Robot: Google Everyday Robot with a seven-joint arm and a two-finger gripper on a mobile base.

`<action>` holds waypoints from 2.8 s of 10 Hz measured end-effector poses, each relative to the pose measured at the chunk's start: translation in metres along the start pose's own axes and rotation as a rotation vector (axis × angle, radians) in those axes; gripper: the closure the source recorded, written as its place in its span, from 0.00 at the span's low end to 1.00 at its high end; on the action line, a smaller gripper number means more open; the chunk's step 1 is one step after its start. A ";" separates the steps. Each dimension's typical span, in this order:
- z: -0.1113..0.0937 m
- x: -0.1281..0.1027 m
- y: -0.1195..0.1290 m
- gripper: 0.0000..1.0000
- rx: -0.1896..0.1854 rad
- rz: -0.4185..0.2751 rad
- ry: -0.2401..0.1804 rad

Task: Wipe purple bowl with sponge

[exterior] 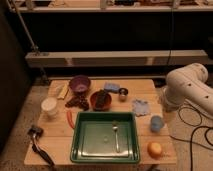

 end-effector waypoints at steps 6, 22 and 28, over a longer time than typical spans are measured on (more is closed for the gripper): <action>0.000 0.000 0.000 0.35 0.000 0.000 0.000; -0.018 -0.034 -0.038 0.35 0.048 -0.055 -0.022; -0.054 -0.164 -0.180 0.35 0.139 -0.141 -0.166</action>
